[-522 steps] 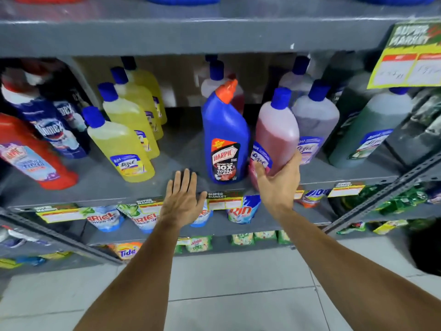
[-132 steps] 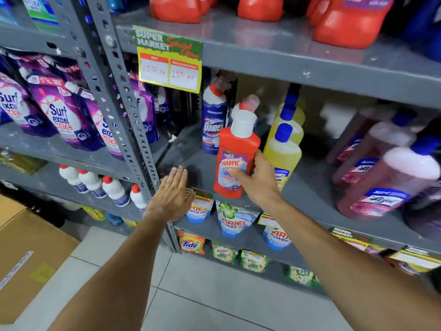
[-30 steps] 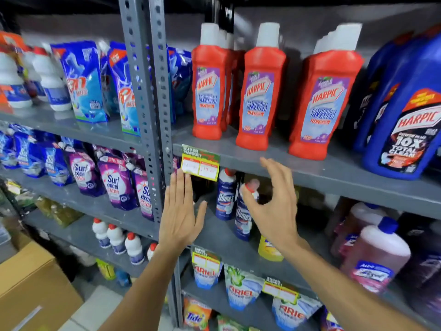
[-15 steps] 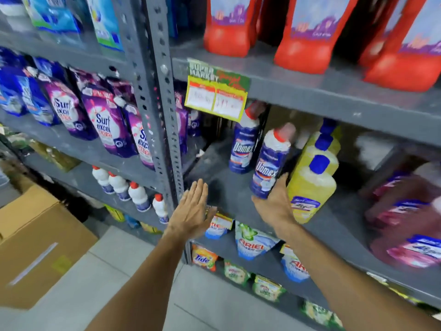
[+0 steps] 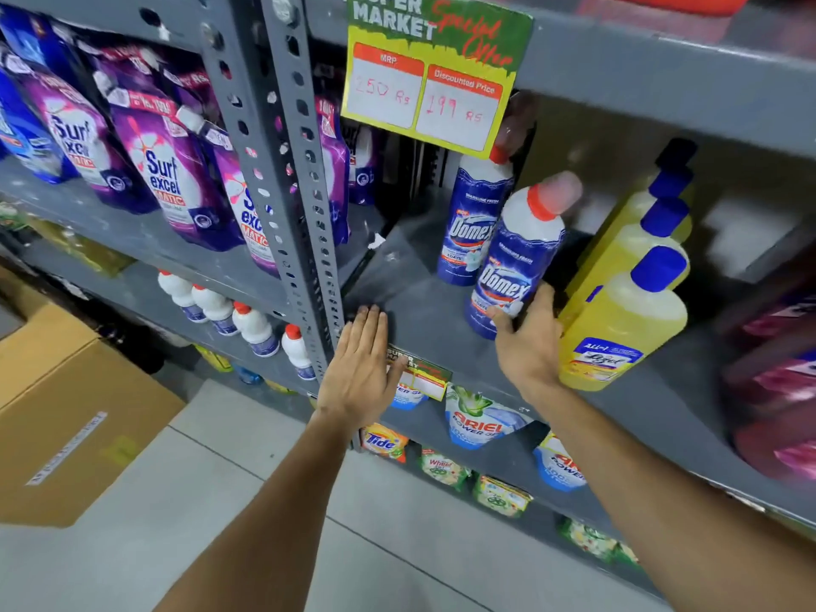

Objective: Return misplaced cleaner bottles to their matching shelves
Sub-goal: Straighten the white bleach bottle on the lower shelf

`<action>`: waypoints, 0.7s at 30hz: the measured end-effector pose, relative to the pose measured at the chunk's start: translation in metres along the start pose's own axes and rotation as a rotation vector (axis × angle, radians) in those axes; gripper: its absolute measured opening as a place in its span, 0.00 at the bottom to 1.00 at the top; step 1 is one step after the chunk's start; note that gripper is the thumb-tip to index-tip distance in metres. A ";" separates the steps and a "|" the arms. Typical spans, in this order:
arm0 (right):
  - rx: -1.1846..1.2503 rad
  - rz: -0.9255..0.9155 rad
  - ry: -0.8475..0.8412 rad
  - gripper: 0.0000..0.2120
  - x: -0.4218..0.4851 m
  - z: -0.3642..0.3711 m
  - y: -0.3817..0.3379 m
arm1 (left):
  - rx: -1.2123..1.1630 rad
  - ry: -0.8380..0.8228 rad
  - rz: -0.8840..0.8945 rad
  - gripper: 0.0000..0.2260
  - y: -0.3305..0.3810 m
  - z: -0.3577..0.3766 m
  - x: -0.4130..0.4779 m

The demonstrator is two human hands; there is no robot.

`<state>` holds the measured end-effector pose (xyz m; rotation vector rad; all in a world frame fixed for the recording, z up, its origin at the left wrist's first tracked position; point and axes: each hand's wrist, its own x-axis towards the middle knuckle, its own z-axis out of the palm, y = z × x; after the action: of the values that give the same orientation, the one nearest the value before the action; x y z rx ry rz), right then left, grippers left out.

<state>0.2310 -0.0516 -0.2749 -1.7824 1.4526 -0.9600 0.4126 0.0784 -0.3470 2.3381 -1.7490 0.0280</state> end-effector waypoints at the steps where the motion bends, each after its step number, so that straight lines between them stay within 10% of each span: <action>1: 0.009 -0.028 -0.041 0.23 -0.002 0.000 -0.001 | 0.001 0.004 -0.003 0.32 0.000 0.000 0.000; 21: 0.221 -0.080 -0.259 0.27 -0.007 0.042 -0.027 | -0.016 -0.058 -0.019 0.33 0.001 -0.004 0.001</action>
<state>0.2796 -0.0382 -0.2752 -1.7378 1.0794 -0.8563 0.4127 0.0776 -0.3425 2.3669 -1.7468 -0.0572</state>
